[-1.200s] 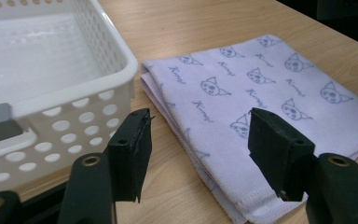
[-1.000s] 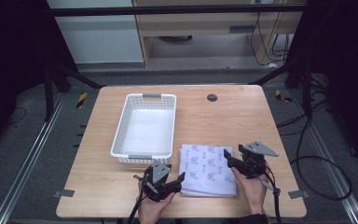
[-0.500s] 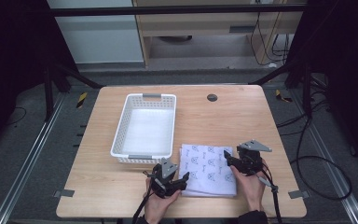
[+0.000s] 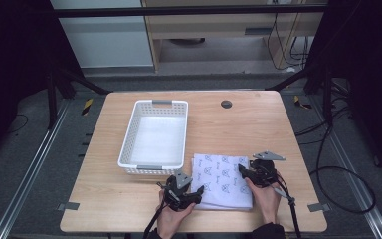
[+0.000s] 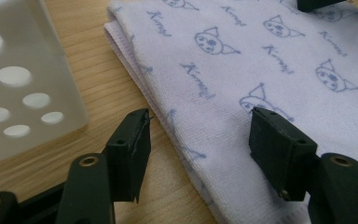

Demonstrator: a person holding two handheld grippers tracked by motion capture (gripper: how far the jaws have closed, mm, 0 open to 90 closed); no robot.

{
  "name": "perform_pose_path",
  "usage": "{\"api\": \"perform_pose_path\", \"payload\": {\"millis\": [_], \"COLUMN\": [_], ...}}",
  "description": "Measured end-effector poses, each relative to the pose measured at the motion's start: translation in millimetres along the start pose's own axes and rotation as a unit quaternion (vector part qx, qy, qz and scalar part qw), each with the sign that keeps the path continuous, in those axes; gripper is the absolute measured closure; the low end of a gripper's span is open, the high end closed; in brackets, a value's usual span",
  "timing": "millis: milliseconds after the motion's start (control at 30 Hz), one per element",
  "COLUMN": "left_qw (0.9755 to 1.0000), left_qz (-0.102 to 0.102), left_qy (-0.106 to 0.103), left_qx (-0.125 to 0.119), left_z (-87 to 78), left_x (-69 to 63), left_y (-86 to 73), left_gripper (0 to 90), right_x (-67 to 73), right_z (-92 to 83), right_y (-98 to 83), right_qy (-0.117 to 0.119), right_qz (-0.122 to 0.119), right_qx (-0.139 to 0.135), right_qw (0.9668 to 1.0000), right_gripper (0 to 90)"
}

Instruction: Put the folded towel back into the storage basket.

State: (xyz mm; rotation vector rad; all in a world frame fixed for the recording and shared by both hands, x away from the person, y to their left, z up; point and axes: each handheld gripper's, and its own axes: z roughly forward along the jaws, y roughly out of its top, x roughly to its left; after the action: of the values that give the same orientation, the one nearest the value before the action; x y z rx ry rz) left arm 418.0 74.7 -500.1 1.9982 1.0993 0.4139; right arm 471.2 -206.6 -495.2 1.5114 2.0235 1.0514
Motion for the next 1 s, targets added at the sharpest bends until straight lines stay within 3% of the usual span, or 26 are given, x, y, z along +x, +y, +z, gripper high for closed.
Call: {"api": "perform_pose_path", "payload": {"millis": [333, 500, 600, 1000], "left_qw": [0.9999, 0.9999, 0.9997, 0.9994], "left_qz": [-0.005, -0.003, -0.022, -0.017], "left_qy": [0.005, 0.007, -0.008, -0.024], "left_qx": [0.011, 0.009, 0.007, 0.017], "left_z": [3.3, 4.5, 6.5, 7.4], "left_x": [-0.6, -1.8, 1.8, 0.5], "left_y": [0.0, -1.1, -1.8, 1.6], "left_gripper": [35.4, 35.5, 35.7, 45.8], "right_x": [0.6, -1.1, -3.2, -2.0], "right_z": [4.2, 5.6, 6.3, 6.6], "right_y": [-2.7, -4.9, -8.1, -6.9], "right_qy": [0.002, 0.009, 0.016, 0.029], "right_qz": [0.004, 0.023, 0.032, 0.036], "right_qx": [0.005, 0.003, -0.005, 0.0], "right_qw": [1.0, 0.9997, 0.9994, 0.9989], "right_gripper": [51.6, 51.9, 53.8, 63.4]}}
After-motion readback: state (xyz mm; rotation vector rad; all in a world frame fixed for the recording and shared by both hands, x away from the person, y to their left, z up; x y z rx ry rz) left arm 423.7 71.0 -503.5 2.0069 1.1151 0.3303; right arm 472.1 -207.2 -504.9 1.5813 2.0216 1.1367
